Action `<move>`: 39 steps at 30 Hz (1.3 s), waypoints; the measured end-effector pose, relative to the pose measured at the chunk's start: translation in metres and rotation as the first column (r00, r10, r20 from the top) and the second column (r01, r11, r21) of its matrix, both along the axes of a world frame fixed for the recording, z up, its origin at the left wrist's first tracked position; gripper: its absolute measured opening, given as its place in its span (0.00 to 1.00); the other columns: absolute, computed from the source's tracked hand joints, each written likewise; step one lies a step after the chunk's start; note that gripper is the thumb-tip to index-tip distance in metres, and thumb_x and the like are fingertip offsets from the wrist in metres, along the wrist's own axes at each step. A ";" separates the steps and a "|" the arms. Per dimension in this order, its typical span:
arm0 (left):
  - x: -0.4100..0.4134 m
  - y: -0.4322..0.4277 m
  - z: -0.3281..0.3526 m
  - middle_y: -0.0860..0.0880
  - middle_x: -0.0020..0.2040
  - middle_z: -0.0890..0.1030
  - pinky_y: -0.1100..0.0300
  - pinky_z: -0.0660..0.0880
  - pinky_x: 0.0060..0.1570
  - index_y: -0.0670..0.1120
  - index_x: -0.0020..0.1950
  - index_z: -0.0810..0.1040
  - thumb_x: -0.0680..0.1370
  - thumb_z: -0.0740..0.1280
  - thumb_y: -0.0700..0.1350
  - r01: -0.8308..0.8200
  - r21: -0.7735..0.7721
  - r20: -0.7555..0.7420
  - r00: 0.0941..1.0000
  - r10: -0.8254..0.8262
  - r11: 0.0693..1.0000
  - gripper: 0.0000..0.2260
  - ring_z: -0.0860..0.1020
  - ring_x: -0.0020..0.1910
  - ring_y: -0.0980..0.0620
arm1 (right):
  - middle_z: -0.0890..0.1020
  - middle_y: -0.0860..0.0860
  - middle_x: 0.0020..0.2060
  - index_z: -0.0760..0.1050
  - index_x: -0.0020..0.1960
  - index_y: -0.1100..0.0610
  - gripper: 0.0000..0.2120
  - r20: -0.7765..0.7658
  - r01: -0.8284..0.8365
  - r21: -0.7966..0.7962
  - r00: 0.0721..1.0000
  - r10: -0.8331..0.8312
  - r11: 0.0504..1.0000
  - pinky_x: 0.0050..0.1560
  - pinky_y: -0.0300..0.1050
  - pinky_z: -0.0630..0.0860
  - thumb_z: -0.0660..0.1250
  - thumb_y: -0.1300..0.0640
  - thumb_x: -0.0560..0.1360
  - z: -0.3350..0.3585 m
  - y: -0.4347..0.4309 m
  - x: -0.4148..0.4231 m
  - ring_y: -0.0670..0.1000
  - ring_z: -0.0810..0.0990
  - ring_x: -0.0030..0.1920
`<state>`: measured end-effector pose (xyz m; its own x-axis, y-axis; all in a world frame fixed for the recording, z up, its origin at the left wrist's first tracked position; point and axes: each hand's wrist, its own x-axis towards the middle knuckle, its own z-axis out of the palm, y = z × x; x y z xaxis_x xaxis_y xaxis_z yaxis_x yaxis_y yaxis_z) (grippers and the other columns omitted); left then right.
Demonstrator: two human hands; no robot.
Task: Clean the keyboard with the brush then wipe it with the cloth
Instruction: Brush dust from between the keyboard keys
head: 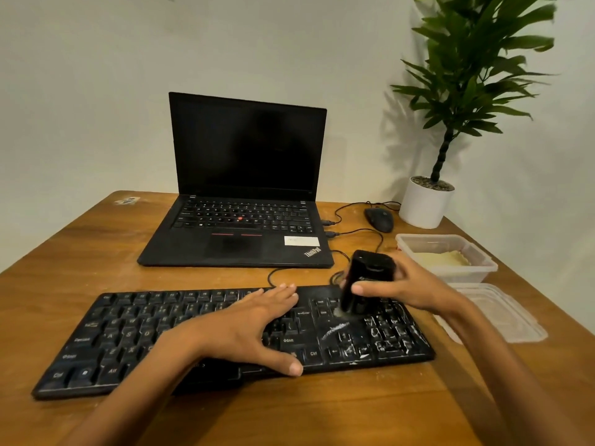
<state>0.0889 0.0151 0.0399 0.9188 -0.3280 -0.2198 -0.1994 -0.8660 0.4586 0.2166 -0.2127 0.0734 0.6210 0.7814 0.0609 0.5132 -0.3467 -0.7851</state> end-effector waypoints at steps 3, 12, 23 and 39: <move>0.001 0.001 -0.001 0.65 0.67 0.34 0.80 0.30 0.51 0.54 0.75 0.40 0.71 0.65 0.63 0.001 -0.004 0.008 1.000 -0.001 1.000 0.44 0.32 0.64 0.69 | 0.84 0.49 0.41 0.78 0.47 0.58 0.15 0.016 -0.024 0.021 1.000 0.024 0.999 0.45 0.39 0.77 0.73 0.49 0.65 0.015 -0.003 0.003 0.49 0.82 0.45; 0.001 0.003 -0.003 0.64 0.68 0.34 0.76 0.31 0.57 0.53 0.75 0.40 0.71 0.66 0.63 0.003 -0.004 0.022 1.000 -0.003 1.000 0.44 0.33 0.65 0.69 | 0.84 0.48 0.43 0.78 0.48 0.52 0.24 0.014 0.042 -0.026 0.999 -0.042 0.999 0.53 0.51 0.77 0.74 0.39 0.59 0.006 0.000 0.003 0.49 0.82 0.47; 0.000 0.001 0.000 0.65 0.67 0.33 0.81 0.28 0.50 0.53 0.75 0.40 0.71 0.65 0.63 0.019 0.000 0.021 1.000 -0.019 1.000 0.43 0.29 0.59 0.73 | 0.81 0.44 0.47 0.74 0.49 0.48 0.11 0.059 0.094 0.139 0.993 -0.103 0.986 0.49 0.33 0.73 0.71 0.53 0.69 0.004 0.046 0.015 0.39 0.79 0.48; 0.000 0.002 0.000 0.65 0.67 0.34 0.82 0.29 0.51 0.54 0.75 0.40 0.71 0.65 0.64 0.008 0.010 0.023 1.000 -0.008 1.000 0.44 0.33 0.63 0.70 | 0.82 0.45 0.46 0.75 0.50 0.52 0.10 -0.028 0.031 0.180 0.999 -0.026 0.983 0.46 0.29 0.74 0.70 0.58 0.70 -0.003 0.044 0.007 0.37 0.80 0.46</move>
